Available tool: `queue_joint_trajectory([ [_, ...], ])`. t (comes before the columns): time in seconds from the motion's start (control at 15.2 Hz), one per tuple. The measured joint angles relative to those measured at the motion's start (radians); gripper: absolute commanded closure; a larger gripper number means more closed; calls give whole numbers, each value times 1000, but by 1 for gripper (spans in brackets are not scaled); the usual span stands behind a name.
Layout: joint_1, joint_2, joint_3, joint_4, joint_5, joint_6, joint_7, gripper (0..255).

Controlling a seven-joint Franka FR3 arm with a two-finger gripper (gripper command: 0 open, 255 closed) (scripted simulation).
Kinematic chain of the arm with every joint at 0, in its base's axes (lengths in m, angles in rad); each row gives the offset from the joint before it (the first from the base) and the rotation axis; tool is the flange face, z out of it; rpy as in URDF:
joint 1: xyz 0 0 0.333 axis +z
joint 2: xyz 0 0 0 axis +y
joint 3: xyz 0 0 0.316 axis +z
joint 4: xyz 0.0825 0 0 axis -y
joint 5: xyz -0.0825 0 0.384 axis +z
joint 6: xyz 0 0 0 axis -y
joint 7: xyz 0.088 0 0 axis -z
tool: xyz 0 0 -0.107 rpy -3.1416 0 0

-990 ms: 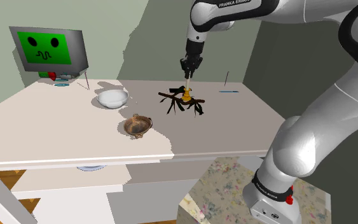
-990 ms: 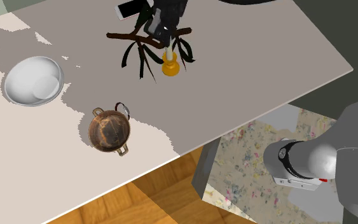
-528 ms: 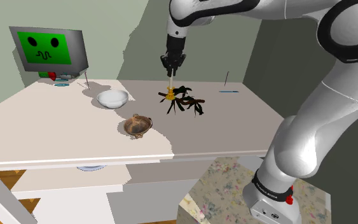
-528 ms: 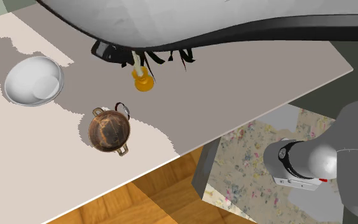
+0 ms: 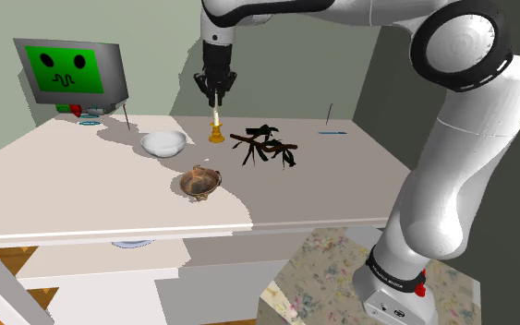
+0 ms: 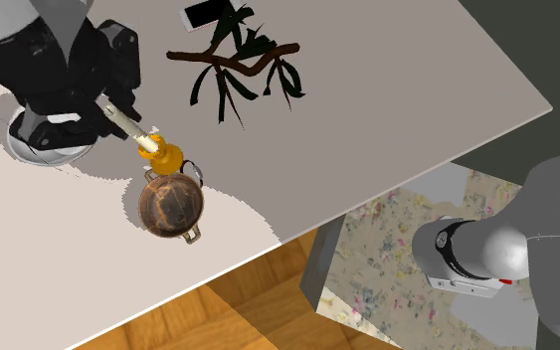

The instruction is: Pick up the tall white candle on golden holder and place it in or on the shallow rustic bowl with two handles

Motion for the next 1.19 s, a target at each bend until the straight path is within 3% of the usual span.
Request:
queue_joint_trajectory([
  [0.46,63,225,43,341,-20,-119,102,255],
  [1.19,68,211,46,180,-22,27,118,255],
])
